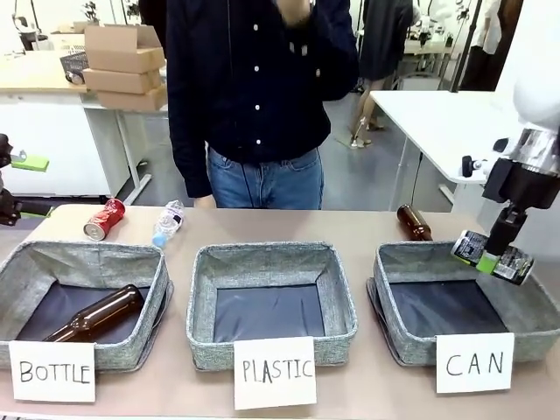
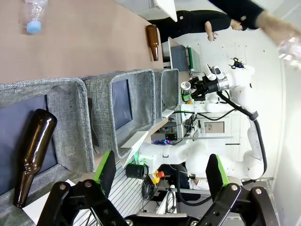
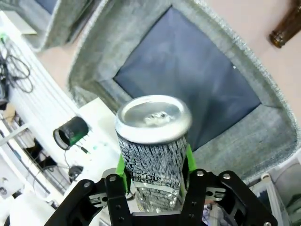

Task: Sort the can waste into the basket.
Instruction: Pick up the can waste from the table and place it in the right Fabric basket.

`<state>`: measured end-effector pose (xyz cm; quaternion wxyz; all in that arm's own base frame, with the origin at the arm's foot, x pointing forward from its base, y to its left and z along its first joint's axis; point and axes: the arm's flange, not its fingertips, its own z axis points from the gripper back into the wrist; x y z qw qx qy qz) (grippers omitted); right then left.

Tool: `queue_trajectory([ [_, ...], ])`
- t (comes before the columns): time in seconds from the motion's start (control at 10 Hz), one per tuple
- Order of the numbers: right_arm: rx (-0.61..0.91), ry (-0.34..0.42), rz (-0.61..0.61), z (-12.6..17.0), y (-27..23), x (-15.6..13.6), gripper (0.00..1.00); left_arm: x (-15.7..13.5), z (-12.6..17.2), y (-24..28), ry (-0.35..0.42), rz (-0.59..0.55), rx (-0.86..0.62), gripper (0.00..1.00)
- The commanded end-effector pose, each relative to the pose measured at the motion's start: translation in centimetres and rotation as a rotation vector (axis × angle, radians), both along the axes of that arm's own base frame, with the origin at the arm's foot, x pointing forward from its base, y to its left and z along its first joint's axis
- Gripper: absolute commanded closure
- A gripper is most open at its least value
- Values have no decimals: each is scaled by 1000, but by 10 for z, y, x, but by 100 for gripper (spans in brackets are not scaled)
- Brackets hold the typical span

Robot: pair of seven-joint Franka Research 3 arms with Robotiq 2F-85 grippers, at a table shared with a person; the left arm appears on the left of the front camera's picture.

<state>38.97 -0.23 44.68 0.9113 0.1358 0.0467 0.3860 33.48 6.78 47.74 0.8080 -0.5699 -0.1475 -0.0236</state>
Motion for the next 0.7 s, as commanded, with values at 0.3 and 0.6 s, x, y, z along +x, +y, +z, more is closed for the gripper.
queue_trajectory([
  [0.3, 39, -14, 24, -1, 2, 4, 0, 0, 1, -1, -23, -3, -21, 0],
  [0.6, 91, -20, 20, 2, 2, 7, 0, 0, 1, -1, -23, -3, -21, 0],
])
